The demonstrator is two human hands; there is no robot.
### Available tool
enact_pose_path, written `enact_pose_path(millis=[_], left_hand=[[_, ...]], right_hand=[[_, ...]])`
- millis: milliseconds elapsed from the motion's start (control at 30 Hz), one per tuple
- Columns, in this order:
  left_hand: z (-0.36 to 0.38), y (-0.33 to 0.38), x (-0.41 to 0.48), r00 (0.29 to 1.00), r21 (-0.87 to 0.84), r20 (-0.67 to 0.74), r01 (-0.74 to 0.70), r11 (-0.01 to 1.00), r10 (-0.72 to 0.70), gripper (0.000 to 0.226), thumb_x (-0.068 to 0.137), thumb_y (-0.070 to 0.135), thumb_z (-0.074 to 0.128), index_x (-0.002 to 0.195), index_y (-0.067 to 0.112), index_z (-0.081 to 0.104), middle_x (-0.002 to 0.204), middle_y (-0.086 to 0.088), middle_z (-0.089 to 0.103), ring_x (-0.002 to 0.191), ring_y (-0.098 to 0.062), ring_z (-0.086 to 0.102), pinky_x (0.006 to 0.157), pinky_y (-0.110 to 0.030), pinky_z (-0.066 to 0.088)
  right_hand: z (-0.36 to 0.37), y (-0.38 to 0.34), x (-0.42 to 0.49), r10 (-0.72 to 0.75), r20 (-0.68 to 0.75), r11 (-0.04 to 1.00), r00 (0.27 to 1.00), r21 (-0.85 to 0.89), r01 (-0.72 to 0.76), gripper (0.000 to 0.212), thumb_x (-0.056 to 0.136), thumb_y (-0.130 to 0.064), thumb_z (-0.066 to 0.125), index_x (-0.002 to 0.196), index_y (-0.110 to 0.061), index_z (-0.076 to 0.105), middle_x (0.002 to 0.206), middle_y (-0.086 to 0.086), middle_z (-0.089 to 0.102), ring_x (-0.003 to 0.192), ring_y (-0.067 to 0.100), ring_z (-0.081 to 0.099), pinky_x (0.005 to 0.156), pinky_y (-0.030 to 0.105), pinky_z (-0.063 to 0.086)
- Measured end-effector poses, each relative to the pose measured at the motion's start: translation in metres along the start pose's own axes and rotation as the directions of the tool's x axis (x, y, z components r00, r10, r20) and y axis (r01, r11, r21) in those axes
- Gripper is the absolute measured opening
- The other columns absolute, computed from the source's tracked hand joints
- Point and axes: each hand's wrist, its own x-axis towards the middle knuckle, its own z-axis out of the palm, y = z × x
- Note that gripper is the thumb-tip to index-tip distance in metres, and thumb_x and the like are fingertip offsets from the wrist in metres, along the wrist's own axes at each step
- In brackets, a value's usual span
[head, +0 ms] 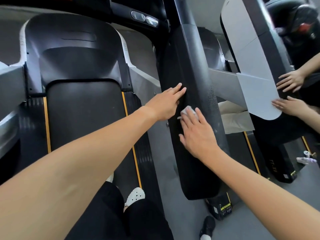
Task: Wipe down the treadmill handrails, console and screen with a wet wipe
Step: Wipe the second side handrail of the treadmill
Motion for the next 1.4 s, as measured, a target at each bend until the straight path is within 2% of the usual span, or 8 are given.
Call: enact_pose_path(millis=[167,333,567,800,900,1033,1267,1400], left_hand=[[0.008,0.01,-0.014,0.995,0.057,-0.034,-0.087,0.995,0.089,0.062,0.109,0.015,0.038,0.165,0.026,0.015,0.173,0.007,0.002,0.158,-0.021,0.014,0.121,-0.043,0.037],[0.014,0.016,-0.024,0.99,0.086,-0.014,-0.137,0.987,0.139,0.063,0.108,0.012,0.036,0.165,0.022,0.015,0.173,0.005,0.003,0.158,-0.021,0.015,0.12,-0.043,0.037],[0.01,0.031,-0.028,0.996,0.033,0.003,-0.086,0.996,0.086,0.06,0.11,0.017,0.038,0.165,0.02,0.016,0.173,0.005,0.002,0.157,-0.018,0.017,0.122,-0.04,0.034],[0.01,0.046,-0.03,0.999,0.059,0.012,-0.036,0.998,0.036,0.059,0.11,0.02,0.036,0.165,0.016,0.015,0.174,0.002,0.0,0.156,-0.02,0.021,0.12,-0.037,0.036],[0.01,0.055,-0.029,1.0,0.049,-0.019,-0.001,0.999,0.002,0.059,0.109,0.019,0.04,0.164,0.013,0.019,0.173,-0.001,0.004,0.156,-0.021,0.022,0.123,-0.037,0.032],[0.012,0.074,-0.029,0.995,0.001,-0.101,0.026,1.0,-0.026,0.062,0.104,0.011,0.048,0.162,0.01,0.025,0.172,-0.001,0.01,0.155,-0.023,0.025,0.123,-0.041,0.033],[0.012,0.089,-0.025,0.987,0.085,-0.141,-0.062,0.994,0.074,0.069,0.097,0.001,0.048,0.162,0.013,0.027,0.172,0.002,0.01,0.158,-0.016,0.014,0.125,-0.038,0.029],[0.01,0.094,-0.024,0.99,0.095,-0.131,-0.036,0.995,0.049,0.069,0.098,0.001,0.048,0.162,0.013,0.026,0.173,0.003,0.01,0.158,-0.013,0.011,0.124,-0.033,0.03]], right_hand=[[-0.005,0.001,-0.004,0.11,-0.018,0.991,0.994,0.077,-0.109,0.076,0.105,-0.054,0.022,0.161,-0.004,0.014,0.17,0.016,0.009,0.158,0.035,-0.007,0.126,0.054,-0.004],[0.014,-0.03,-0.032,-0.054,0.043,0.999,0.998,0.002,0.054,0.075,0.106,-0.051,0.02,0.159,0.002,0.009,0.169,0.024,0.006,0.157,0.04,-0.008,0.126,0.055,-0.007],[0.004,0.006,-0.03,0.118,-0.09,0.992,0.989,0.05,-0.114,0.07,0.107,-0.043,0.022,0.16,0.0,0.007,0.17,0.02,0.004,0.158,0.035,-0.007,0.126,0.054,-0.001],[0.024,-0.022,-0.057,0.024,-0.057,0.999,0.998,0.039,-0.022,0.07,0.107,-0.039,0.024,0.159,0.005,0.006,0.169,0.025,0.004,0.157,0.04,-0.005,0.126,0.056,-0.003],[0.021,-0.003,-0.058,0.107,-0.096,0.989,0.99,0.11,-0.096,0.072,0.106,-0.038,0.031,0.16,0.003,0.007,0.169,0.023,0.004,0.158,0.037,-0.007,0.126,0.055,0.0],[0.009,0.014,-0.053,0.235,-0.124,0.931,0.964,0.314,-0.186,0.073,0.105,-0.04,0.036,0.161,0.0,0.013,0.17,0.021,0.004,0.158,0.037,0.0,0.127,0.053,0.008],[0.022,0.006,-0.073,0.235,-0.12,0.861,0.964,0.486,-0.15,0.076,0.104,-0.045,0.043,0.162,-0.002,0.017,0.171,0.018,0.006,0.159,0.031,0.002,0.129,0.046,0.009],[0.025,0.031,-0.048,0.435,-0.038,0.623,0.9,0.734,-0.27,0.075,0.105,-0.052,0.039,0.164,-0.014,0.012,0.172,0.007,0.011,0.158,0.023,0.01,0.129,0.042,0.016]])
